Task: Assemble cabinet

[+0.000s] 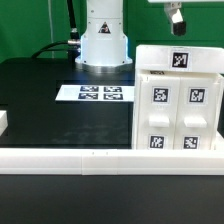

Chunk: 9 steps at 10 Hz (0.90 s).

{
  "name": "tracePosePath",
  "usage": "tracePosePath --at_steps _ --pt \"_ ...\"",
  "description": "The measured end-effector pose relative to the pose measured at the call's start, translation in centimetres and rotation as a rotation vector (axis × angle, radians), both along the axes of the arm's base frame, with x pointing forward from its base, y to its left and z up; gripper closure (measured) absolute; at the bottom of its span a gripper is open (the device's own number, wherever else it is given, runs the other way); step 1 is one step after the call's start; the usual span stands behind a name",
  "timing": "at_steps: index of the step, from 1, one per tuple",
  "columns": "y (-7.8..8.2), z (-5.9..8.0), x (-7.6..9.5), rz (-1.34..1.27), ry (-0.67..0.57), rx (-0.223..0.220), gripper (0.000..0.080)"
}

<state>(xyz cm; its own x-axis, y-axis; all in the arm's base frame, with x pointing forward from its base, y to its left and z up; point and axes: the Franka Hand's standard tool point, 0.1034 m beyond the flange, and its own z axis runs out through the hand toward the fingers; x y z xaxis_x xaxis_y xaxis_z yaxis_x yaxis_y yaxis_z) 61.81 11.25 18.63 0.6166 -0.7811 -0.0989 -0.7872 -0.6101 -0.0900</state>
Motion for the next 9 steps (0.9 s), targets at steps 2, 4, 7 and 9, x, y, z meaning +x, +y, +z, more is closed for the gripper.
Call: tracePosePath --at_steps 2,4,7,9 --pt "-0.14 -0.06 0.00 0.241 -0.032 -0.003 0.0002" --pt "-0.32 -0.09 0.08 0.560 -0.072 -0.043 0.0002" --pt "-0.64 0.33 -0.21 1.080 -0.095 -0.087 0.0002" --pt "-0.91 0.13 -0.15 1.379 -0.118 -0.095 0.0002"
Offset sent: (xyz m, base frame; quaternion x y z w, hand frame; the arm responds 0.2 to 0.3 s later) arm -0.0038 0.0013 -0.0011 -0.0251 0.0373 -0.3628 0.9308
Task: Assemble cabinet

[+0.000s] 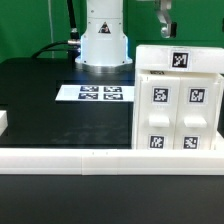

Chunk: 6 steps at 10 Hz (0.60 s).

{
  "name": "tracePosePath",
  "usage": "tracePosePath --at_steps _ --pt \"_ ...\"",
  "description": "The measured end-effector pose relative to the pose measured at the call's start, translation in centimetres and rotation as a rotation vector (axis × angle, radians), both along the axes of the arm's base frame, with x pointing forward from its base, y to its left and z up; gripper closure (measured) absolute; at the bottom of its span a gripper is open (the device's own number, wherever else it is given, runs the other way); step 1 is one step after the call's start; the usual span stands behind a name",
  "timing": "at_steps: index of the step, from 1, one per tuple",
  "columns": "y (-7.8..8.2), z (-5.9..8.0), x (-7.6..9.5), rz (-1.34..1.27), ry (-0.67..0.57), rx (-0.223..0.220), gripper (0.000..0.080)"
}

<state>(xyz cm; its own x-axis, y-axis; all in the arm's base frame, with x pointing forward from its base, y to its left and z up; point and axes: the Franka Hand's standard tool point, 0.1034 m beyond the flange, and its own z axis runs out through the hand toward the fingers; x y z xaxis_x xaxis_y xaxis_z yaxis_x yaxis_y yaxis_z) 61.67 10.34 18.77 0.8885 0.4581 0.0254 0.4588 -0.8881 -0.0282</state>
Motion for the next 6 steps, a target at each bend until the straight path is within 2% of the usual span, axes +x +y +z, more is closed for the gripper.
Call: tracePosePath --at_steps 1,2,6 --pt "0.0 -0.2 0.3 0.222 -0.047 -0.016 0.0002" --pt "0.0 -0.6 -0.3 0.420 -0.046 -0.027 0.0002" --pt "-0.5 -1.5 -0.3 0.643 -0.042 -0.043 0.0002"
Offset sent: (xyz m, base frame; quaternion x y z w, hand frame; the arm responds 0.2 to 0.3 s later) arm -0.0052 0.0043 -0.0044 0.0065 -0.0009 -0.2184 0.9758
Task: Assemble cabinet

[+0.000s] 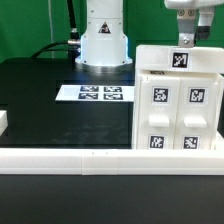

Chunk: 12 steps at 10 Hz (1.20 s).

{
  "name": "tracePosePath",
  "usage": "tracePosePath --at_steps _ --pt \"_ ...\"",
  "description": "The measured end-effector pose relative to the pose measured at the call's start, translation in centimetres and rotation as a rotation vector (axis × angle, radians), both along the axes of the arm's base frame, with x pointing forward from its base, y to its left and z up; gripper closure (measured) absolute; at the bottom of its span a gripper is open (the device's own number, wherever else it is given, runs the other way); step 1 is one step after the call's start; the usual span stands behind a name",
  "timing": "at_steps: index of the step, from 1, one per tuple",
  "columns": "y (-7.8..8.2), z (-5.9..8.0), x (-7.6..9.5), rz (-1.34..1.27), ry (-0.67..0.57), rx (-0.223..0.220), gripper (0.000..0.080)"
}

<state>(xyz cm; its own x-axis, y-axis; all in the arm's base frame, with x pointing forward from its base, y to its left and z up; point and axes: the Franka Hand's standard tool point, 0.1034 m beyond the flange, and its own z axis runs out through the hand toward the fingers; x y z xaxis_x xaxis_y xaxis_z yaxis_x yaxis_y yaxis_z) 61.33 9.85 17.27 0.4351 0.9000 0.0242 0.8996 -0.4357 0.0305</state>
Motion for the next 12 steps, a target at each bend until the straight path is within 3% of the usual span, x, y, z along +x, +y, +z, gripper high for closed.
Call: tracePosePath --at_steps 4,5,6,10,12 --pt "-0.65 -0.90 -0.28 -0.013 0.012 -0.004 0.0002" --pt "-0.65 -0.90 -0.28 -0.015 0.012 -0.003 0.0097" --pt "-0.67 -0.90 -0.27 -0.016 0.012 -0.003 0.0242" --pt "-0.70 -0.90 -0.27 -0.052 0.013 -0.002 0.0241" --pt "-0.69 -0.91 -0.28 -0.280 0.014 0.005 0.0239"
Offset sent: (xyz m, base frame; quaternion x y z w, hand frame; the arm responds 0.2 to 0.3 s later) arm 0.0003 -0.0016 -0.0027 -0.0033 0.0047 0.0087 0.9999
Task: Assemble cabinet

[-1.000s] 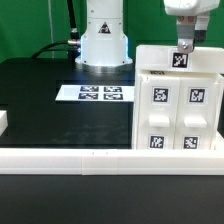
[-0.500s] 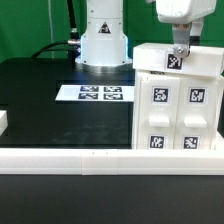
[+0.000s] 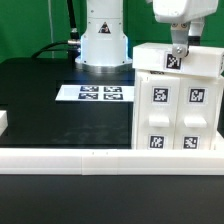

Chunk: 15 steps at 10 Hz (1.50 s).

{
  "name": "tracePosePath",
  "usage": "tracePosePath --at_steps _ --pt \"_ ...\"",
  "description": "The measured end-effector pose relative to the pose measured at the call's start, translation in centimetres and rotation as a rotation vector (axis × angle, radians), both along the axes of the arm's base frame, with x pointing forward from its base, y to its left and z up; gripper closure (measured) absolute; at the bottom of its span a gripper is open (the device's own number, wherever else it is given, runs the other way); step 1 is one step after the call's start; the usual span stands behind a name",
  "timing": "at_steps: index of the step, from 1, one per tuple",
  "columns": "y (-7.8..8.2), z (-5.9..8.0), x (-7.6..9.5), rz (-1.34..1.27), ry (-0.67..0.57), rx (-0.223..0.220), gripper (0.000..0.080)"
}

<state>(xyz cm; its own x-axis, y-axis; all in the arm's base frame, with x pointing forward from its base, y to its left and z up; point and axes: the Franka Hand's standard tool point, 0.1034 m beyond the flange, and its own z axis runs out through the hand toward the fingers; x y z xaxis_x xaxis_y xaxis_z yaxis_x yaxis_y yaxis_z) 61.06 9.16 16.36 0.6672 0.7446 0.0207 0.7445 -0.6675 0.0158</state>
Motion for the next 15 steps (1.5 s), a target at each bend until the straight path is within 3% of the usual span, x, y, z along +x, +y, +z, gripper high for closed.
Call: tracePosePath --at_steps 3,11,15 --pt "0.0 0.0 0.3 -0.457 -0.031 0.022 0.0239" --pt "-0.8 -0.1 0.6 -1.255 -0.052 0.078 0.0238" --pt "-1.0 0.0 0.3 -2.003 -0.058 0.142 0.0238"
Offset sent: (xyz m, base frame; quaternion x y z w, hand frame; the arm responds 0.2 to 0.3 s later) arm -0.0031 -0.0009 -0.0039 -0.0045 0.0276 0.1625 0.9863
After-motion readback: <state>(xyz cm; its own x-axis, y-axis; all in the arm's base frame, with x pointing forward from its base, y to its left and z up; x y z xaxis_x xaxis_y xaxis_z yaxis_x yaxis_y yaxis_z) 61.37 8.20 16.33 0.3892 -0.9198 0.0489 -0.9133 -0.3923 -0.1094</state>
